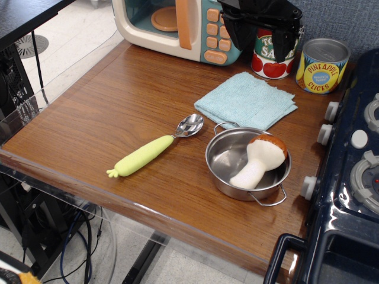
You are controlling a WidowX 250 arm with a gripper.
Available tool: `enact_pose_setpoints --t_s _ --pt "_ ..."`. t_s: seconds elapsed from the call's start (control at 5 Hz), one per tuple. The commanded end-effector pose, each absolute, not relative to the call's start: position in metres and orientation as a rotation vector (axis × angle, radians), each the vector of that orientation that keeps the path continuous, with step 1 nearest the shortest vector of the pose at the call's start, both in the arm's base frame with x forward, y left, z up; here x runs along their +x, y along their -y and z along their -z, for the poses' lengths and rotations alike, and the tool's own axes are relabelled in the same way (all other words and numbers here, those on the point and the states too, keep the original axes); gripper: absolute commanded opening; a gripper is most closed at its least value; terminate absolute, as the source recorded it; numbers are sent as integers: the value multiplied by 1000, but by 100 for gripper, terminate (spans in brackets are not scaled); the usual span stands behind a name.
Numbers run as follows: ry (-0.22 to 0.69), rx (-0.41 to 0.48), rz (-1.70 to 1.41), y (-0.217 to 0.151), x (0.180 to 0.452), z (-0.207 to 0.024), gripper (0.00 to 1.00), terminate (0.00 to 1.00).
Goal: Move the spoon to the back left edge of the table
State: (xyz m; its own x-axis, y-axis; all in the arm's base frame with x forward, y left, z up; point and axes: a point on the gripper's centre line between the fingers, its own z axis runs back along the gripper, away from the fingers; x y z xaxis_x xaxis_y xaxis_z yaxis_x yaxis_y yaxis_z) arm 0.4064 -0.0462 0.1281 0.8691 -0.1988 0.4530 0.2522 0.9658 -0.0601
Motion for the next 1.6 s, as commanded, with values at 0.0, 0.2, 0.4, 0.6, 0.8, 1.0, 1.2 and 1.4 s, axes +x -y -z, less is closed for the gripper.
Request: enact_pose_setpoints --t_s 0.0,0.2,0.4,0.6,0.8,1.0,1.2,1.4 --pt "461 -119 236 46 406 -128 100 0" --pt "455 -127 238 27 391 -127 100 0" --pt "445 -117 252 4 368 -129 100 0" --pt "402 -51 286 -23 341 -127 100 0" --pt "357 17 363 -44 317 -120 100 0" --pt "301 54 438 -54 301 -102 100 0" --pt "232 65 420 -59 293 -76 100 0" --pt "170 63 375 -61 290 -54 100 0"
